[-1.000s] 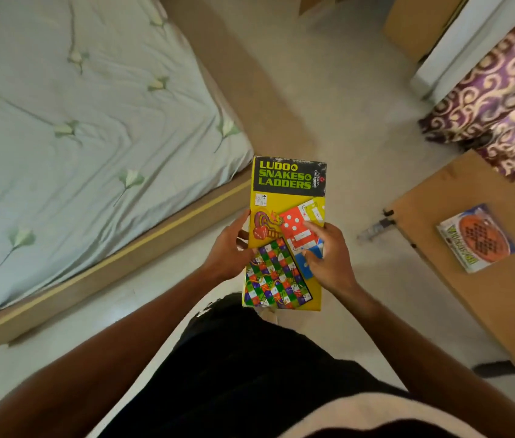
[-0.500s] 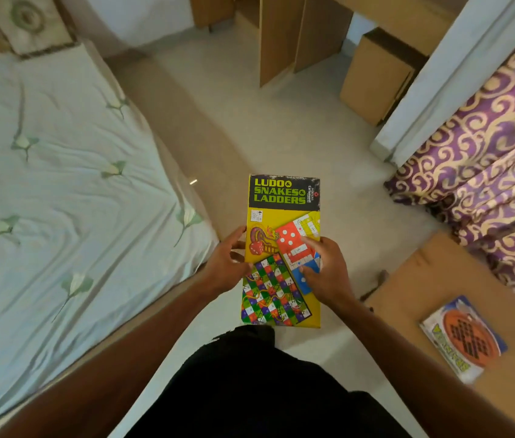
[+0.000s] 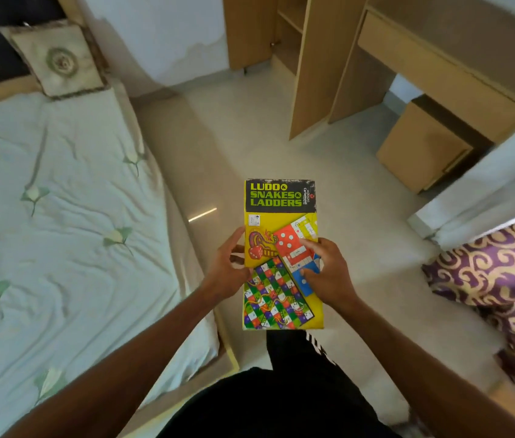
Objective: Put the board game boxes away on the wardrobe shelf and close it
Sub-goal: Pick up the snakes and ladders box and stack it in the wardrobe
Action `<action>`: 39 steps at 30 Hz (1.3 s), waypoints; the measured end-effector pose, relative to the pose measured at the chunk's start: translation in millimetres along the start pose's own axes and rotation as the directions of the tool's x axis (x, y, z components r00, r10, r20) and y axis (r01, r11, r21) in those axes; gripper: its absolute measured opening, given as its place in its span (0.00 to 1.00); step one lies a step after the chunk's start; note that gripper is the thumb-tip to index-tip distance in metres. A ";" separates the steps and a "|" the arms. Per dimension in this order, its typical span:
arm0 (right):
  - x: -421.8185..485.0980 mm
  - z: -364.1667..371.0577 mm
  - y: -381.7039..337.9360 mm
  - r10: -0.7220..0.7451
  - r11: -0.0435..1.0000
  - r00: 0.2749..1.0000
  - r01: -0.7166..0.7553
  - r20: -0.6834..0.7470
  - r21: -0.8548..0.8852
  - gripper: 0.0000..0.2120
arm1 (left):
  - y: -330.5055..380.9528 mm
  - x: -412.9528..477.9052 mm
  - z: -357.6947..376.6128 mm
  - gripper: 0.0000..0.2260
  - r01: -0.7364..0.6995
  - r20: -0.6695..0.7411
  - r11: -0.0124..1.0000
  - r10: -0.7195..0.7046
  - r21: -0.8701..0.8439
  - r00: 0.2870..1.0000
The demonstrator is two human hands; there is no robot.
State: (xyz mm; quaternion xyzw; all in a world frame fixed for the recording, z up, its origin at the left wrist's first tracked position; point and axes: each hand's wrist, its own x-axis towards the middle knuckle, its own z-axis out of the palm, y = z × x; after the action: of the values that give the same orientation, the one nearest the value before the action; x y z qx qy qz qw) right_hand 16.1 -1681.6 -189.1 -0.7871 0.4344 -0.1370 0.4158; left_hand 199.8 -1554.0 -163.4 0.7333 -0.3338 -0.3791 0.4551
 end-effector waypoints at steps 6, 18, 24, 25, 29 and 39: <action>176.6 -23.1 -25.6 -0.059 0.998 0.993 0.058 0.098 0.012 0.28 | 30.4 150.5 -29.0 0.38 0.058 -0.134 0.997 -0.050 0.056 0.990; 506.5 11.2 -114.6 -0.150 0.989 0.968 0.148 0.203 0.022 0.27 | 60.8 428.8 -149.3 0.32 0.070 -0.288 0.997 -0.055 0.042 0.956; 663.1 46.7 -181.7 -0.127 0.992 0.975 0.120 0.182 0.046 0.28 | 82.9 579.2 -249.3 0.32 0.080 -0.249 0.996 -0.070 0.031 0.966; 684.6 49.7 -191.8 -0.118 0.993 0.977 0.111 0.177 0.051 0.28 | 88.3 600.6 -262.5 0.32 0.081 -0.243 0.996 -0.069 0.038 0.968; 774.1 63.8 -228.1 -0.090 0.995 0.987 0.084 0.133 0.050 0.27 | 103.5 691.1 -310.9 0.32 0.093 -0.215 0.995 -0.081 0.042 0.973; 1016.8 89.5 -277.0 -0.052 0.994 0.996 0.045 0.072 0.095 0.25 | 132.6 941.0 -405.1 0.32 0.098 -0.153 0.992 -0.085 0.081 0.985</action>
State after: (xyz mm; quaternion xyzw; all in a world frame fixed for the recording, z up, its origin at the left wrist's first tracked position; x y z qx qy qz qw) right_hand 820.5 -2368.3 -177.9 -0.7818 0.3925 -0.1380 0.4644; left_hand 989.7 -2219.6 -157.7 0.7936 -0.2812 -0.3285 0.4281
